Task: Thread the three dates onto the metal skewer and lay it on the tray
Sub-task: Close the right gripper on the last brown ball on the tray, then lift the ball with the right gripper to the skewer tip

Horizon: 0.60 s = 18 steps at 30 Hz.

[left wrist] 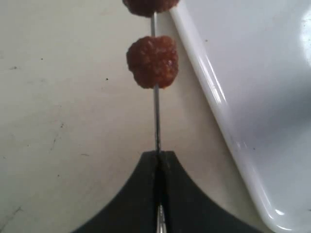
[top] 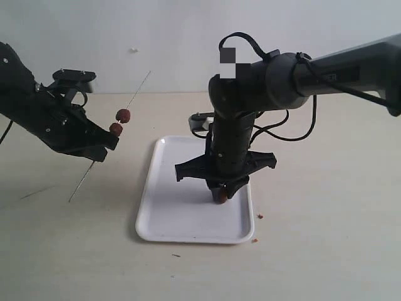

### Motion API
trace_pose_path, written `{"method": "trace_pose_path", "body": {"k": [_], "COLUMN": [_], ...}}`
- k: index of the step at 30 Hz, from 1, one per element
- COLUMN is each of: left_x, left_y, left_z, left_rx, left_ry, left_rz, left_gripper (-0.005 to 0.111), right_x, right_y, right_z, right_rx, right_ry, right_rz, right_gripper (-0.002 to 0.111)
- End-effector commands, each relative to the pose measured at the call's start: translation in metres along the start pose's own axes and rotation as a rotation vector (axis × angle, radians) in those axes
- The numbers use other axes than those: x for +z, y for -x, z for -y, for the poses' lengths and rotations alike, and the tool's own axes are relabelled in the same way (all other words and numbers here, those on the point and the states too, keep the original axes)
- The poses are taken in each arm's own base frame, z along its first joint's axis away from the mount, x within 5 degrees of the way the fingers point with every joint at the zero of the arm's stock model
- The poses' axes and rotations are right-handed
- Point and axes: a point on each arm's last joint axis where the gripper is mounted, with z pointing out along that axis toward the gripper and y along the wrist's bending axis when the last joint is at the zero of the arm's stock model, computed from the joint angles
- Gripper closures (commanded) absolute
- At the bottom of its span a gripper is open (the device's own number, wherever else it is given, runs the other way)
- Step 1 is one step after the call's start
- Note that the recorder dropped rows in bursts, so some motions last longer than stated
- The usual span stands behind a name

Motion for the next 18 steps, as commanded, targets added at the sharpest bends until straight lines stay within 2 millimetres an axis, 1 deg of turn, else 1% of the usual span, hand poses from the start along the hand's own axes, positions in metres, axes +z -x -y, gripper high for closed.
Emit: {"method": "trace_pose_path", "body": {"k": [1,4,6,8,10,11,12,13,14,18], "left_x": [-0.005,-0.005,-0.005,-0.006,-0.004,-0.001,0.001,0.005,0.007,0.012], "left_y": [0.002,0.000,-0.002,-0.004,-0.006,-0.007,-0.007,-0.008,-0.009,-0.006], "left_z": [0.001,0.002,0.004,0.005,0.005,0.005,0.005,0.004,0.004,0.001], "left_rx": [-0.005,0.028,0.074,0.124,0.181,0.220,0.243,0.307,0.334,0.441], "left_ry": [-0.007,-0.018,-0.033,-0.047,-0.061,-0.071,-0.075,-0.082,-0.084,-0.060], "left_rz": [0.012,-0.013,-0.037,-0.057,-0.072,-0.080,-0.084,-0.088,-0.088,-0.058], "left_gripper": [0.107,0.107,0.107,0.107,0.107,0.107,0.107,0.107,0.107,0.107], "right_x": [-0.017,-0.043,-0.063,-0.078,-0.091,-0.102,-0.105,-0.110,-0.111,-0.112], "right_y": [0.001,0.011,0.019,0.026,0.034,0.040,0.043,0.048,0.050,0.055], "right_z": [0.000,0.005,0.014,0.026,0.037,0.050,0.054,0.067,0.072,0.093], "right_rx": [-0.107,-0.134,-0.115,-0.099,-0.084,-0.086,-0.088,-0.102,-0.098,-0.096], "right_ry": [0.009,0.033,0.069,0.128,0.239,0.367,0.415,0.500,0.526,0.548], "right_rz": [0.034,0.103,0.138,0.153,0.151,0.150,0.155,0.184,0.197,0.233], "right_gripper": [0.083,0.083,0.083,0.083,0.083,0.083,0.083,0.083,0.083,0.083]}}
